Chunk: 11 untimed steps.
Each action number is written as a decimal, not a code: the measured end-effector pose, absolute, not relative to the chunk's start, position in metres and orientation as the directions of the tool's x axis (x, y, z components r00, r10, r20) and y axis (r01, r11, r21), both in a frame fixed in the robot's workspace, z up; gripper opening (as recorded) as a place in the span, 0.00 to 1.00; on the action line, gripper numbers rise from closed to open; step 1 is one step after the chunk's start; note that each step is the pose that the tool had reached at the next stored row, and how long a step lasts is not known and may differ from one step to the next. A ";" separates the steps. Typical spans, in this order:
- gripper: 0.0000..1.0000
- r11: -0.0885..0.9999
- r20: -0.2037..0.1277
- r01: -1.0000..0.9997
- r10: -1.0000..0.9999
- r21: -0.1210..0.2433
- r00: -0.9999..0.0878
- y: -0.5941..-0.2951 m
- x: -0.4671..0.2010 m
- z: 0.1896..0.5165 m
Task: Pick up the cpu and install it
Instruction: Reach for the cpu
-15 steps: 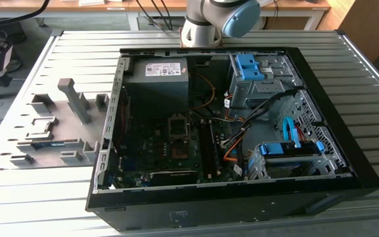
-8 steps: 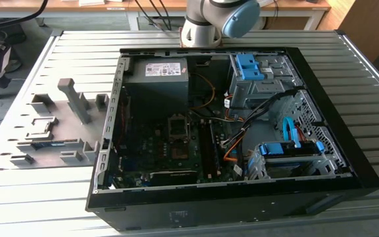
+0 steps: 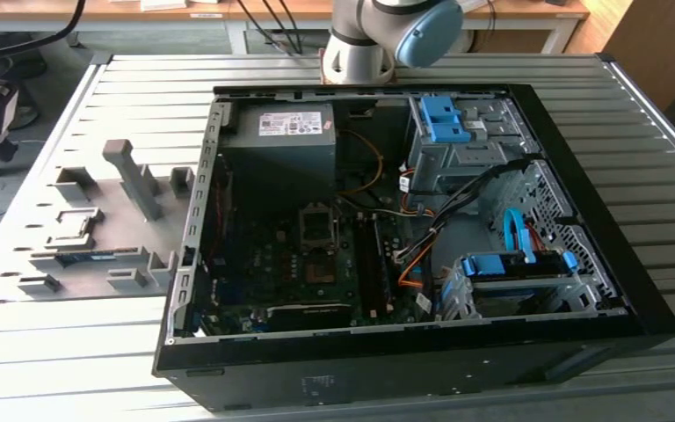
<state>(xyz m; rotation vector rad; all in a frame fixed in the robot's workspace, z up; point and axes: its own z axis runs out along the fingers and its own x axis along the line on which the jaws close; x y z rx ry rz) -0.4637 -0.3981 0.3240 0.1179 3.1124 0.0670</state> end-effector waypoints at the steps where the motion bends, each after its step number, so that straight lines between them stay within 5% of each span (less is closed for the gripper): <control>1: 0.10 0.996 -0.025 0.075 0.076 0.044 -0.997 -0.398 -0.464 0.322; 11: 0.10 0.996 -0.025 0.075 0.076 0.040 -0.997 -0.398 -0.464 0.304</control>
